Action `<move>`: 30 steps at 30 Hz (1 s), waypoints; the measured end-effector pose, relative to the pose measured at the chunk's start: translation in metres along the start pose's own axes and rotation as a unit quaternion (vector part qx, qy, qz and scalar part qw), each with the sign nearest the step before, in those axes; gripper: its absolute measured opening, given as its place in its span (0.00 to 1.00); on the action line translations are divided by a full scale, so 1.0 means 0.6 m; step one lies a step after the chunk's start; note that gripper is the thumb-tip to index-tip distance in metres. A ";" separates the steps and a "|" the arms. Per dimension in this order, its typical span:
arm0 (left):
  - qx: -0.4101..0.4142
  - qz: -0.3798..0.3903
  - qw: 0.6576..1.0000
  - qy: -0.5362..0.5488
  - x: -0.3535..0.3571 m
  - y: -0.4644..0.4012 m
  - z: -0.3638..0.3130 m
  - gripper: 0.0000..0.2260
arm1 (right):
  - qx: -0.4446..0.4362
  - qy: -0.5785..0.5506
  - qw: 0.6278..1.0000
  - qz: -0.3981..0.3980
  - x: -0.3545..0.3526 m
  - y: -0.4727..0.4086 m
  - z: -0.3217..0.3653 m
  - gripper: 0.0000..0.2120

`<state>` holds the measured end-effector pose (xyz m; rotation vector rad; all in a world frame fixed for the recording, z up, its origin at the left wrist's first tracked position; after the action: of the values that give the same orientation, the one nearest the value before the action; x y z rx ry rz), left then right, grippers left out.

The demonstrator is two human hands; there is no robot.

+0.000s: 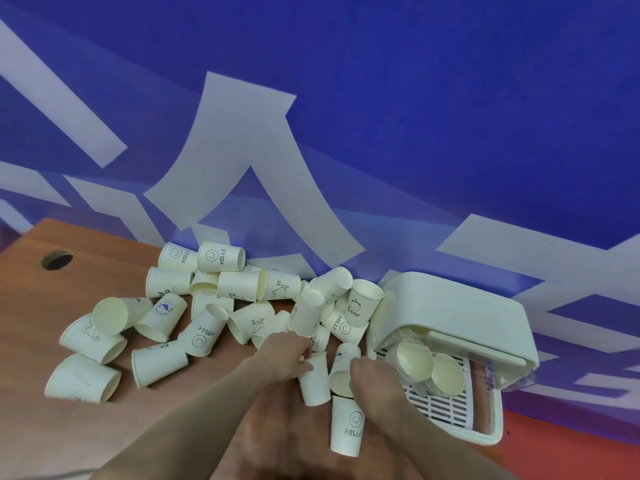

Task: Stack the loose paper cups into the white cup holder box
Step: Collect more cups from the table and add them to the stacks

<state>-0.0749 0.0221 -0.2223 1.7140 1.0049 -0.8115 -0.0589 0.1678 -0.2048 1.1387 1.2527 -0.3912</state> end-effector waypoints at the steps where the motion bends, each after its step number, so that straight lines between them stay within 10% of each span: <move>1: 0.002 0.001 1.000 -0.001 -0.003 0.004 -0.003 0.13 | 0.009 -0.001 1.000 -0.008 -0.007 0.002 -0.005 0.10; 30: 0.121 -0.104 0.980 -0.118 -0.092 0.151 -0.344 0.13 | 0.262 -0.298 0.903 -0.168 -0.024 0.328 -0.258 0.12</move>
<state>-0.0031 0.1840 -0.0722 1.6807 0.9610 -1.2856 0.0051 0.3788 -0.0856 1.1115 0.8017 -1.2981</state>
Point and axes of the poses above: each hand's wrist, its own y-axis away from the middle knuckle, its own x-axis out of the palm, z = x × y, the point moved 9 cm from there along -y, towards the middle knuckle, and after that the axes turned 5 degrees about -x, right-handed, at the moved point
